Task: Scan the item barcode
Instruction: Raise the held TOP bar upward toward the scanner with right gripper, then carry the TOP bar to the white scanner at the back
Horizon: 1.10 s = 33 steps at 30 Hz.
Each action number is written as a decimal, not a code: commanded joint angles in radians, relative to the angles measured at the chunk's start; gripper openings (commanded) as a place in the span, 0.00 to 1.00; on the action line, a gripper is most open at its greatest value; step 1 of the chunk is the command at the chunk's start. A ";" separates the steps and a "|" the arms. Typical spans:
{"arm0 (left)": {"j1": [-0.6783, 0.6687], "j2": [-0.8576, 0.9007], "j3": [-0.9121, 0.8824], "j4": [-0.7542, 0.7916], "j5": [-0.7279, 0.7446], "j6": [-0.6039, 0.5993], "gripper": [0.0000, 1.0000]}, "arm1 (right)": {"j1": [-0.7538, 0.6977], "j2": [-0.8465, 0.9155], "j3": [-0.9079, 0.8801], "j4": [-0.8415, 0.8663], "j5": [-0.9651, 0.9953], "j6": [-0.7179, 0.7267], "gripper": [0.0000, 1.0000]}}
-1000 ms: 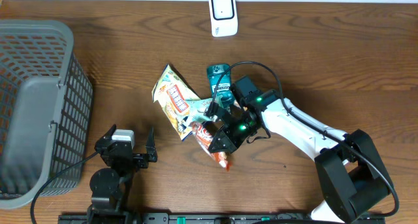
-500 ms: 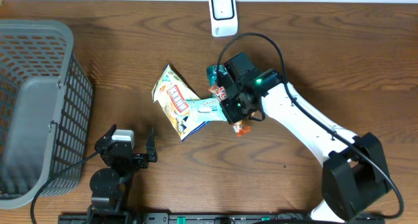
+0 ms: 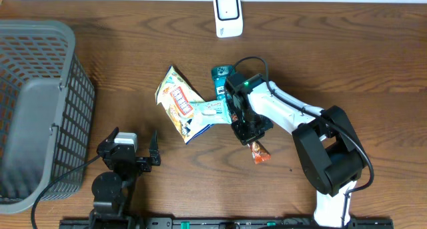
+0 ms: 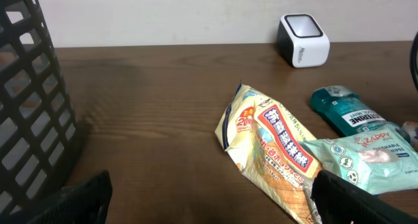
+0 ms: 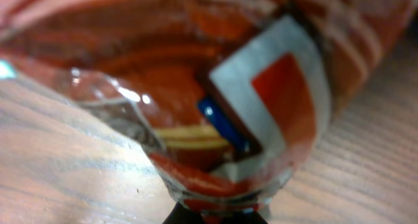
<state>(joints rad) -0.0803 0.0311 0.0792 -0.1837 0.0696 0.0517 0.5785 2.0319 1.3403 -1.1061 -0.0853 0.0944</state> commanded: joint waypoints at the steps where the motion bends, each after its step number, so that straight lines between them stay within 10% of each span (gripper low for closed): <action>1: 0.003 -0.001 -0.014 -0.029 0.009 -0.005 0.98 | 0.005 -0.046 0.007 -0.049 -0.003 0.002 0.01; 10: 0.003 -0.001 -0.014 -0.029 0.009 -0.005 0.98 | -0.015 -0.415 0.045 -0.084 -0.690 -0.435 0.01; 19: 0.003 -0.001 -0.014 -0.029 0.009 -0.005 0.98 | -0.031 -0.433 0.032 -0.056 -1.229 -0.507 0.01; 33: 0.003 -0.001 -0.014 -0.029 0.009 -0.005 0.98 | -0.002 -0.428 0.031 -0.056 -1.131 -0.605 0.01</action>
<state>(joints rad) -0.0803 0.0311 0.0792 -0.1837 0.0696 0.0517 0.5709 1.6054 1.3769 -1.1622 -1.2873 -0.4767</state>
